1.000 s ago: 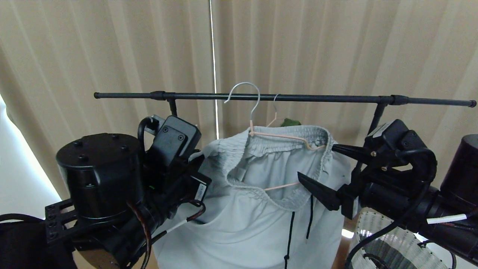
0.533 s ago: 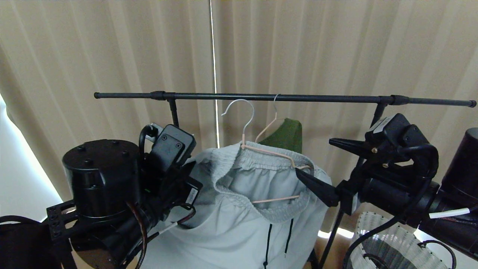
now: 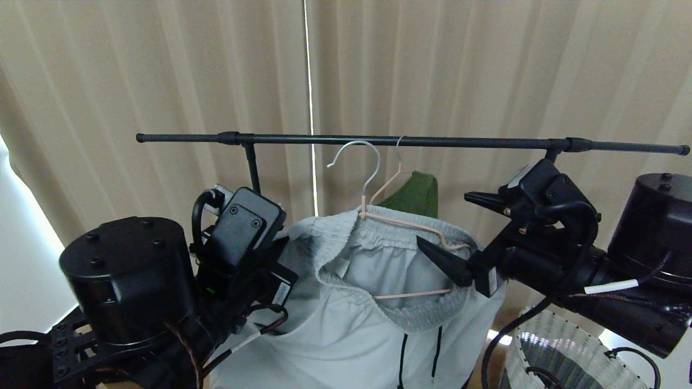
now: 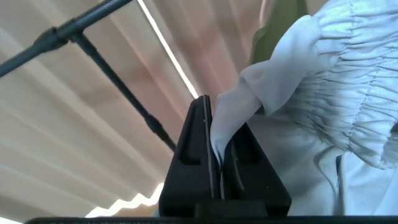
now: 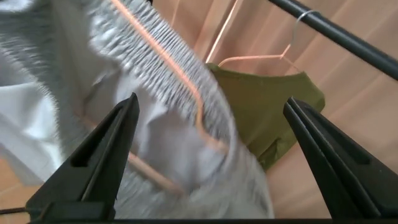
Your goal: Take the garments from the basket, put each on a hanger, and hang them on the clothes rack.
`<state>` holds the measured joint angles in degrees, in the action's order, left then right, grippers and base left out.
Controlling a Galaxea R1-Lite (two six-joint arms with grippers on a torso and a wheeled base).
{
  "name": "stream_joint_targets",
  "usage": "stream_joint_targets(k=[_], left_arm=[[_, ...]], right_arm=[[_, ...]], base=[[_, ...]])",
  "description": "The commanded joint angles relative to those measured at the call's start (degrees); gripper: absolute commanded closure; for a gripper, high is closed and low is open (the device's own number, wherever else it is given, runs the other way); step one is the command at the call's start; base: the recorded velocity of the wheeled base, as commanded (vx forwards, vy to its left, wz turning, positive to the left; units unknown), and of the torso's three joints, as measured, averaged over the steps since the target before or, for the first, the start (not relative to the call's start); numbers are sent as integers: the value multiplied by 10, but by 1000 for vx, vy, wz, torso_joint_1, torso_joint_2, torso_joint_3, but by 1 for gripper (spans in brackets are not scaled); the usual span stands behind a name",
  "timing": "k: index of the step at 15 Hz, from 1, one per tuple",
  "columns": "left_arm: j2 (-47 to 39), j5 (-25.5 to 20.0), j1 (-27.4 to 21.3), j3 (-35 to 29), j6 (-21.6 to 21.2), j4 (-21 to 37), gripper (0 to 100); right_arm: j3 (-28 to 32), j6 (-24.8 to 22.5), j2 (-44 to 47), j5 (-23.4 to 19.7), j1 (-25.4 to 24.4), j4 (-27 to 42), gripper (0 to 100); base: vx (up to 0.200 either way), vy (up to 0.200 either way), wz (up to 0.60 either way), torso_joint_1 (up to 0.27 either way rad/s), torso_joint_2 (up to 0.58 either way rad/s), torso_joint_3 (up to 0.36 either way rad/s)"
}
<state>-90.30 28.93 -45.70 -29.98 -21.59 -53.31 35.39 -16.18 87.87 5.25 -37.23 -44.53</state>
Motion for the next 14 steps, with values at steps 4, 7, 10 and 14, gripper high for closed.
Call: stream_joint_targets(k=[4, 7, 10, 14], left_arm=[[27, -2, -25, 18, -3, -3, 100], [34, -7, -34, 18, -3, -3, 100], [39, -10, -36, 19, -3, -3, 100], [38, -10, -36, 18, -3, -2, 100]], right_arm=[[25, -2, 38, 0, 8, 0, 0], [25, -5, 47, 0, 8, 0, 0], [25, -5, 45, 0, 8, 0, 0], [19, -9, 42, 0, 7, 0, 0]], base=[[0, 0, 0, 0, 0, 0], [0, 0, 0, 0, 0, 0], [0, 0, 0, 0, 0, 0], [0, 0, 0, 0, 0, 0]])
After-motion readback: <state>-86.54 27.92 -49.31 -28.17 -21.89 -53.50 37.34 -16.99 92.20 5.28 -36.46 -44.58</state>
